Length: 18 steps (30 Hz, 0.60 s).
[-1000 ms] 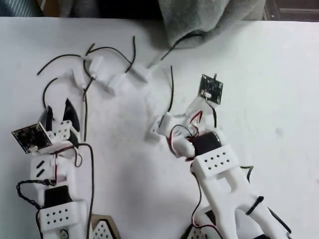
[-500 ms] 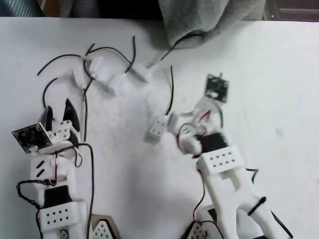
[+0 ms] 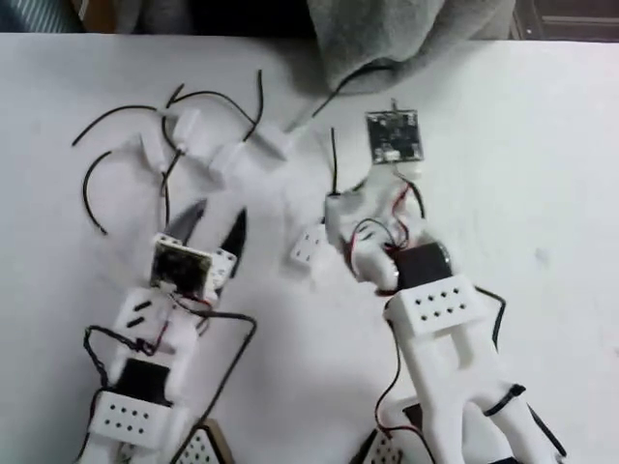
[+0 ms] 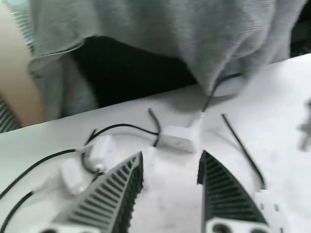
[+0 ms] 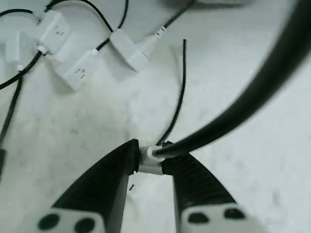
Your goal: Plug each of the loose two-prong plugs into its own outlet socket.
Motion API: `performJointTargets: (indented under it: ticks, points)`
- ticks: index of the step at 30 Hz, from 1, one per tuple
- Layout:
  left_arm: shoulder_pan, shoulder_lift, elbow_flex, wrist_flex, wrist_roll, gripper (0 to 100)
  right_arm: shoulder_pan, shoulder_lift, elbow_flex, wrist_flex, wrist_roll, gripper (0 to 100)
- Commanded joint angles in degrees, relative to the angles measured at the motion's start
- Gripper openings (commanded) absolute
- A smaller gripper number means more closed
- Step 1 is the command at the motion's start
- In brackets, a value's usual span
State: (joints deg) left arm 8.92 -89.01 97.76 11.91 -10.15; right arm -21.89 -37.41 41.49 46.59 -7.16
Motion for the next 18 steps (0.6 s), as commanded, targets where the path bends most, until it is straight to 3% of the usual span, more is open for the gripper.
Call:
performJointTargets:
  ticks: [1, 7, 15, 18]
  points:
    - [2.4, -1.0, -0.4, 0.1, -0.6, 19, -4.8, -0.8, -4.3, 0.1, 0.7, 1.9]
    - [5.7, -1.2, -0.4, 0.1, -0.6, 20, -11.3, -0.9, -4.7, -1.4, -0.1, 1.9]
    - [10.7, -1.3, -0.4, -0.3, -0.9, 20, -13.0, -0.9, 0.4, -12.3, 2.0, 1.9]
    - [10.6, -1.3, -0.4, -0.3, -0.9, 20, -14.8, -0.9, 1.9, -14.0, 6.2, 1.9]
